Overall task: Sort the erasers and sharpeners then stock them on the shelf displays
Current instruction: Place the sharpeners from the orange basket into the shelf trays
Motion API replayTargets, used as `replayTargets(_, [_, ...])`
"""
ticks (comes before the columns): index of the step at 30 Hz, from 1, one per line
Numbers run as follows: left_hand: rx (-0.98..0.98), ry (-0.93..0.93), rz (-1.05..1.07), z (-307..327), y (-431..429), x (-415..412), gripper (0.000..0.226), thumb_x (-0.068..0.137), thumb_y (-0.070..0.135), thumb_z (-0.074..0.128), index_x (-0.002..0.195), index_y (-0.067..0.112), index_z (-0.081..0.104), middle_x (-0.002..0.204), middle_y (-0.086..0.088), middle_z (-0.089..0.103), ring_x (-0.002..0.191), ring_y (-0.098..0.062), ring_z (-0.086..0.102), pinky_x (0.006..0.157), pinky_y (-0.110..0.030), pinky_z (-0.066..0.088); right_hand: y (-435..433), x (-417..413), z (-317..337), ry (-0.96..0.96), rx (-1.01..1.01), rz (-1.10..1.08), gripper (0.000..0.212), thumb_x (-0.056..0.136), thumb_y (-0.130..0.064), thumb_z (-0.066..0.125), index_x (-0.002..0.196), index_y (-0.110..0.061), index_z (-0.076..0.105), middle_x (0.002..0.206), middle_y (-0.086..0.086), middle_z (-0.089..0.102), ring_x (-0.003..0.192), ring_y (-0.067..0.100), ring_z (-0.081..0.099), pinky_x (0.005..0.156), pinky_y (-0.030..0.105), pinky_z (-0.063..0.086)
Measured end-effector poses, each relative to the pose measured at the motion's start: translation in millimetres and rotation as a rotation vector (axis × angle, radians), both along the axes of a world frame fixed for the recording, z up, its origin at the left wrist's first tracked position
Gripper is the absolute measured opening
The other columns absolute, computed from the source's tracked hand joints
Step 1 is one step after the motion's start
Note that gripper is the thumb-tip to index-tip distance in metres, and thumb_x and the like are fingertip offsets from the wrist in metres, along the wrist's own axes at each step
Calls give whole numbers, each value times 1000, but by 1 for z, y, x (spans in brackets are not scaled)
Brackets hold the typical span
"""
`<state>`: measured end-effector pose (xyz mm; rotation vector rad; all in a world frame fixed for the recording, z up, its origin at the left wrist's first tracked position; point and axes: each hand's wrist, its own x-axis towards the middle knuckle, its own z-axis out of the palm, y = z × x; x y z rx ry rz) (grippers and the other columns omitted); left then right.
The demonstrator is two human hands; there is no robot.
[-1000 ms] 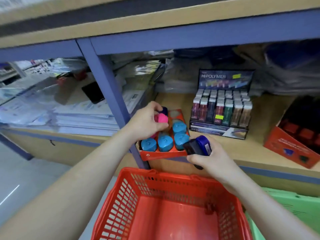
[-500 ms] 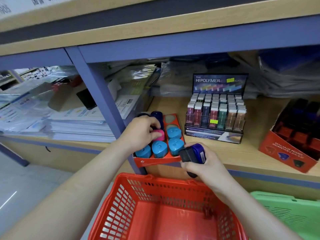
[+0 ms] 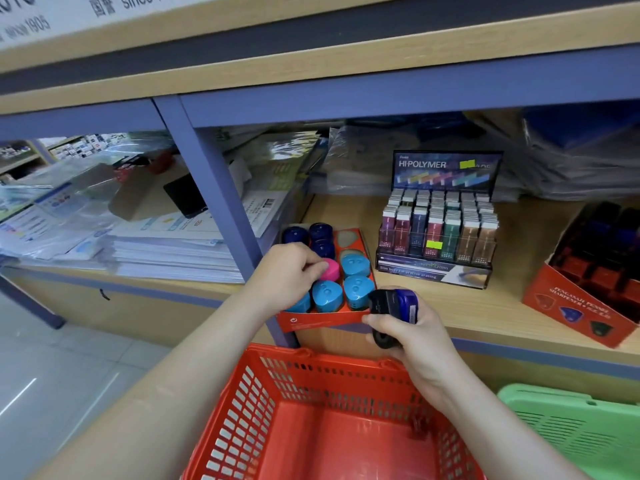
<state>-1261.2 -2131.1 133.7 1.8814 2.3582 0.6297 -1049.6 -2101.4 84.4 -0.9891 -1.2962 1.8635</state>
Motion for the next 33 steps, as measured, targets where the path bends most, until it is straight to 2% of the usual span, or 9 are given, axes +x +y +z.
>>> replayTargets(3, [-37,24,-65,-2,-20,1,57,76,61,63,123,30,59,123,6,58,116,-17,48,98,-36,40,1,-1,1,137,-177,-30,35,77,2,74,109,-7,62,98,17,66,86,24,63,78,44,59])
replayTargets(6, [-190,200,-89,-14,-37,12,89,68,56,75,143,39,30,149,7,29,135,-18,23,108,-44,34,2,1,6,230,-317,-100,34,77,-11,75,108,-8,63,103,13,67,96,25,64,68,34,59])
replayTargets(10, [-111,249,-86,-20,-31,9,80,75,37,77,144,32,36,151,1,31,137,-21,25,111,-37,32,1,12,22,241,-426,-93,31,81,-27,72,105,-10,66,91,11,70,84,22,66,57,30,56])
replayTargets(16, [-69,281,42,-26,-18,11,79,72,15,76,142,23,40,143,-6,40,133,-29,37,109,-44,34,1,40,46,324,-436,125,41,79,-9,68,117,4,62,105,17,71,90,22,69,72,39,60])
replayTargets(18, [29,115,67,-17,-19,29,62,80,9,68,137,22,47,140,-3,47,130,-23,42,108,-35,36,2,49,55,306,-409,129,35,77,-10,69,111,0,64,107,17,72,89,20,71,71,38,60])
replayTargets(21, [14,-636,-19,19,-29,79,24,95,16,57,117,24,64,118,4,66,109,-14,63,97,-33,50,2,63,68,265,-383,144,28,76,-15,69,102,-6,68,105,15,73,85,18,71,65,33,60])
replayTargets(23, [-30,-1001,-115,37,-37,109,24,96,26,54,116,22,65,110,-2,71,101,-18,68,88,-37,56,4,74,76,259,-376,174,28,76,-19,69,103,-8,71,106,15,72,87,19,70,61,30,58])
replayTargets(26, [10,-1062,-153,42,-41,134,35,86,26,69,119,17,63,108,-7,72,97,-24,70,82,-37,57,5,91,88,256,-361,190,38,78,-22,69,113,-8,68,110,16,72,100,29,69,60,27,58])
replayTargets(33, [148,-1092,-173,60,-37,177,41,69,22,82,108,26,69,92,-9,71,72,-24,67,70,-38,57,15,143,103,224,-309,241,31,85,-13,63,116,-8,65,107,13,73,88,22,72,70,31,58])
